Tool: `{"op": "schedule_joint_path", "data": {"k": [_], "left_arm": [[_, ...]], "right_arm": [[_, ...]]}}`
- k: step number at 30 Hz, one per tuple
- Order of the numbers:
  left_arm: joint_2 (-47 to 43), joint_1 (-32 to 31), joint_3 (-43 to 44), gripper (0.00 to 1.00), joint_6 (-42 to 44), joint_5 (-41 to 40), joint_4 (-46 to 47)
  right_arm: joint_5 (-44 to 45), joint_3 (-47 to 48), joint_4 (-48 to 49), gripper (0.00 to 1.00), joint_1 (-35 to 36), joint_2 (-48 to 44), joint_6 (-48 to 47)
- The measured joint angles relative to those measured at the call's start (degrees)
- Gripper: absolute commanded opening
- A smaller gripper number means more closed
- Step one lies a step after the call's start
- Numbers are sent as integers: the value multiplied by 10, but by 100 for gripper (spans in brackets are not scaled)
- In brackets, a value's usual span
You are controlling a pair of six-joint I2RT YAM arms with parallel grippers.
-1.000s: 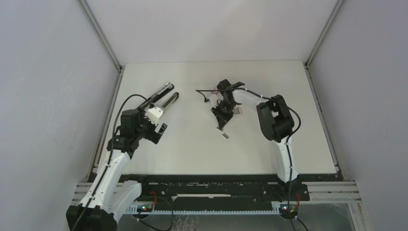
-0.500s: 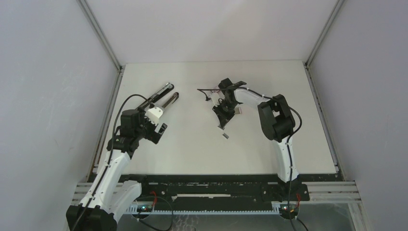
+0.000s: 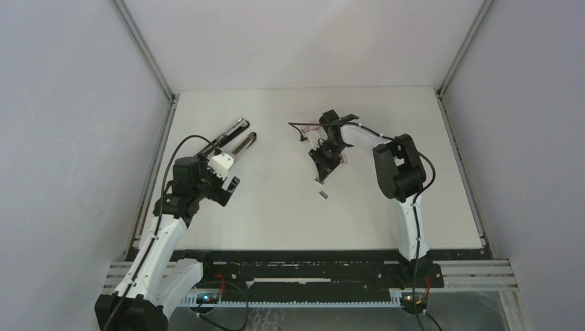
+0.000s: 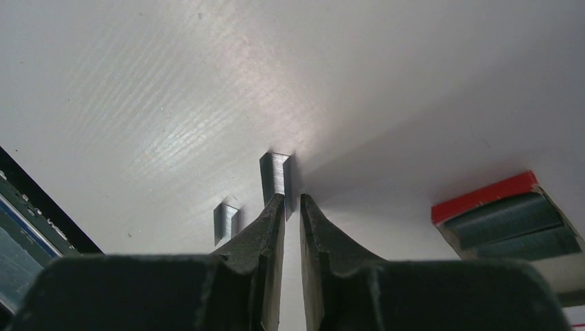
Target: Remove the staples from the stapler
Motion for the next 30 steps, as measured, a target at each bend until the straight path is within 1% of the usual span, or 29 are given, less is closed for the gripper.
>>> {"op": "schedule_joint_path", "data": {"k": [10, 16, 21, 26, 30], "left_arm": [[0, 0, 0, 100, 0, 0, 0], [0, 0, 0, 100, 0, 0, 0], [0, 0, 0, 100, 0, 0, 0], [0, 0, 0, 100, 0, 0, 0], [0, 0, 0, 100, 0, 0, 0]], "right_arm": [[-21, 0, -5, 14, -19, 1, 0], [-36, 5, -14, 5, -19, 7, 1], [-36, 7, -15, 0, -20, 12, 2], [-35, 7, -16, 0, -22, 14, 3], [-35, 9, -16, 9, -25, 16, 4]]}}
